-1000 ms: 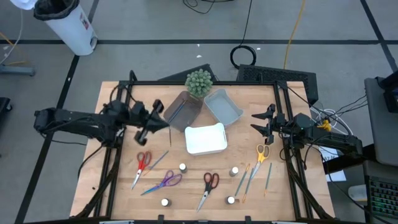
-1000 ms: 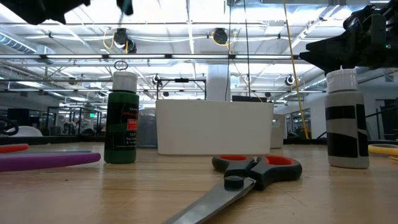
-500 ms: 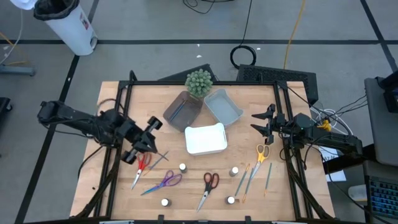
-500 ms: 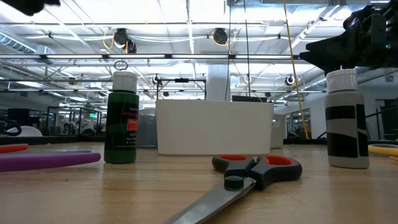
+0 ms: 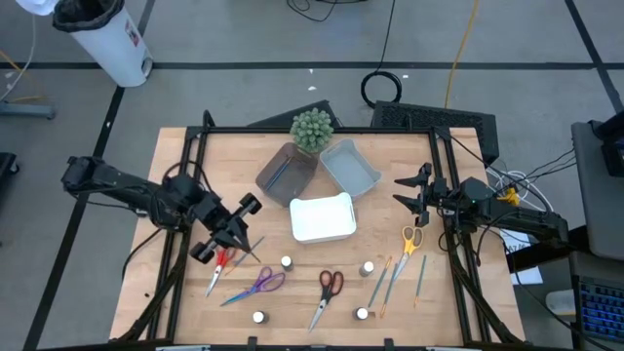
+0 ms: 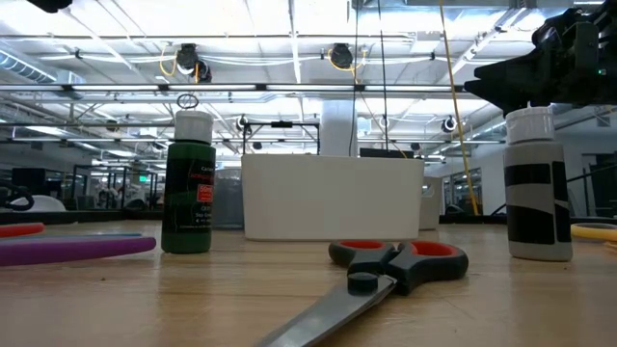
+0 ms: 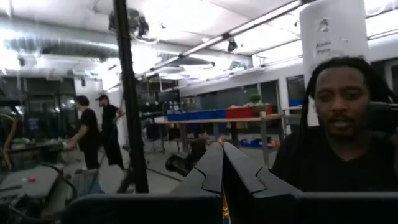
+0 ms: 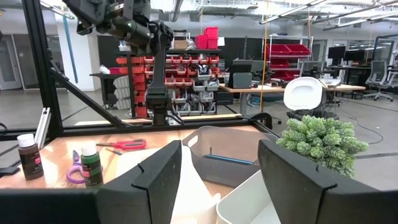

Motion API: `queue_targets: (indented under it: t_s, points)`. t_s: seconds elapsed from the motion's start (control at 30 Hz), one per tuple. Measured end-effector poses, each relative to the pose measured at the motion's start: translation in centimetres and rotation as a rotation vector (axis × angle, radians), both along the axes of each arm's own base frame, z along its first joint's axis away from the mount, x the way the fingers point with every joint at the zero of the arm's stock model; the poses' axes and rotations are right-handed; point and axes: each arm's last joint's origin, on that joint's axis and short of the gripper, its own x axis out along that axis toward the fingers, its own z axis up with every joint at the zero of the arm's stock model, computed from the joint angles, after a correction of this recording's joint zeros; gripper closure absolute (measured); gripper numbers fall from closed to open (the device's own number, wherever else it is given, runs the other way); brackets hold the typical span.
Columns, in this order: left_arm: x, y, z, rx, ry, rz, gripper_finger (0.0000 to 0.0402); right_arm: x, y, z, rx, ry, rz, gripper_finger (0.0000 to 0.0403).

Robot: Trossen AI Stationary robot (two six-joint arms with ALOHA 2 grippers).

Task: Pick & Place Paint Supplies
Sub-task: Put the blue paint brush into the black bin

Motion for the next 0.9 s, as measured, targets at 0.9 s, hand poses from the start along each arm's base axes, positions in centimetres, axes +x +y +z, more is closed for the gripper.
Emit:
queue_targets:
  t_s: [0.9]
  points:
    - [0.27,-0.06,-0.34,-0.016,0.043,0.052,0.0397,0.00,0.00,-0.01,0.000,0.000,0.000,0.0196]
